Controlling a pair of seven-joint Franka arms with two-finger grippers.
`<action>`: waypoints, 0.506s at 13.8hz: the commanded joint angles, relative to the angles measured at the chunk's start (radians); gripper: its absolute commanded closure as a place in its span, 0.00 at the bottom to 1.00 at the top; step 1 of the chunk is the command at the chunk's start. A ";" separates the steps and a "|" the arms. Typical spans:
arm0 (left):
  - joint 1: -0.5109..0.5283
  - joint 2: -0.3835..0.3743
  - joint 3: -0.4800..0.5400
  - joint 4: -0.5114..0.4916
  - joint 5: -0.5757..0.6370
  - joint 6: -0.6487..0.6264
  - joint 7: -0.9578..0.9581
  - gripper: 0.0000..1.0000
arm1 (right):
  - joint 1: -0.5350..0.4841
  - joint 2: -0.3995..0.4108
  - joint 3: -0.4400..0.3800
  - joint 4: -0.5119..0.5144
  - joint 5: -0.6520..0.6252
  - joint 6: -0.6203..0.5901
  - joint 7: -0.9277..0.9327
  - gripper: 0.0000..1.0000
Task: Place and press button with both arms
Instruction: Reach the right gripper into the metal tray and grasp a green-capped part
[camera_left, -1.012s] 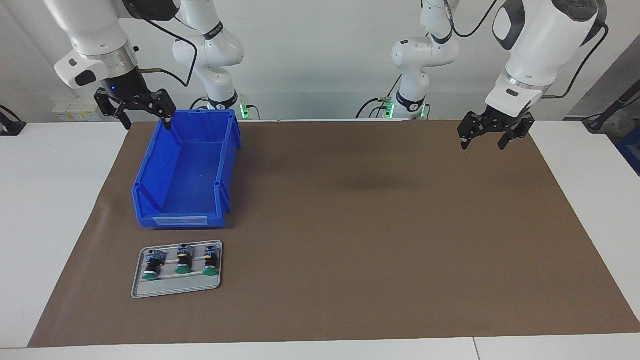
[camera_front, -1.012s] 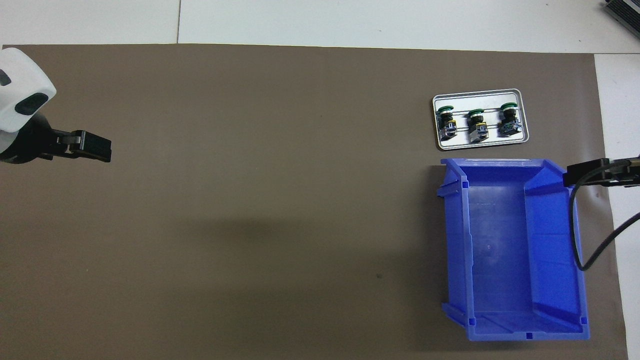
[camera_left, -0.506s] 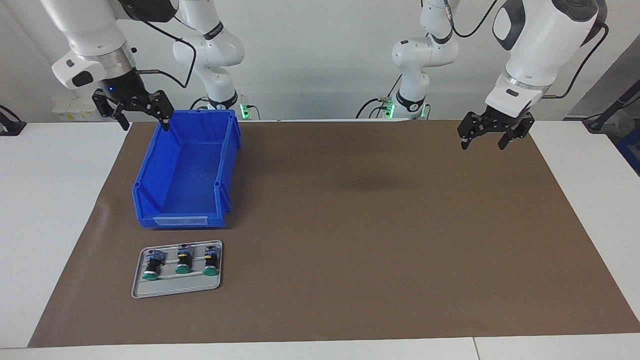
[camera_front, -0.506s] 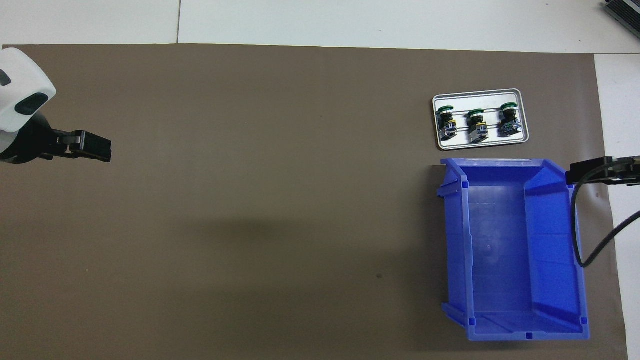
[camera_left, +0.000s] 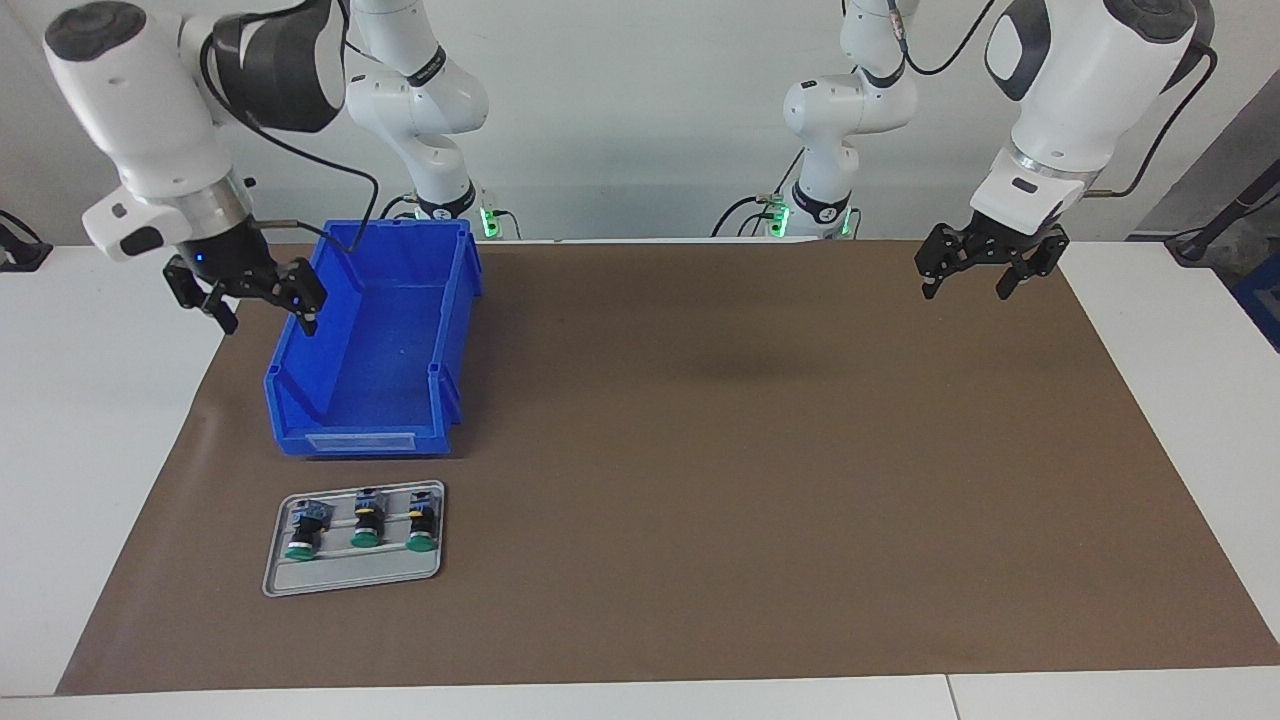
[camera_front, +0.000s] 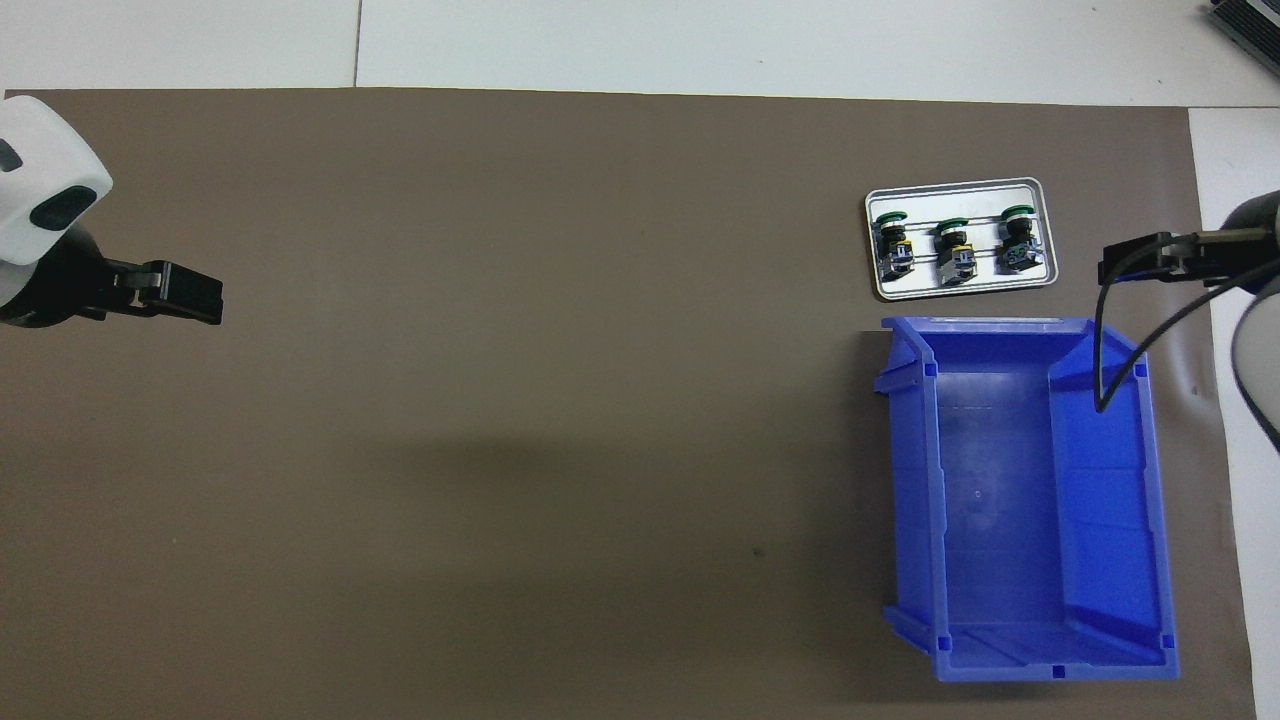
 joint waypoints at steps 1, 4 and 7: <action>0.004 -0.027 0.000 -0.031 0.016 0.003 -0.008 0.00 | -0.009 0.186 0.004 0.105 0.014 0.109 -0.047 0.00; 0.002 -0.027 -0.002 -0.029 0.016 0.003 -0.008 0.00 | -0.006 0.285 0.010 0.105 0.033 0.251 -0.048 0.00; 0.004 -0.027 0.000 -0.031 0.016 0.003 -0.008 0.00 | 0.012 0.332 0.013 0.065 0.042 0.334 -0.054 0.00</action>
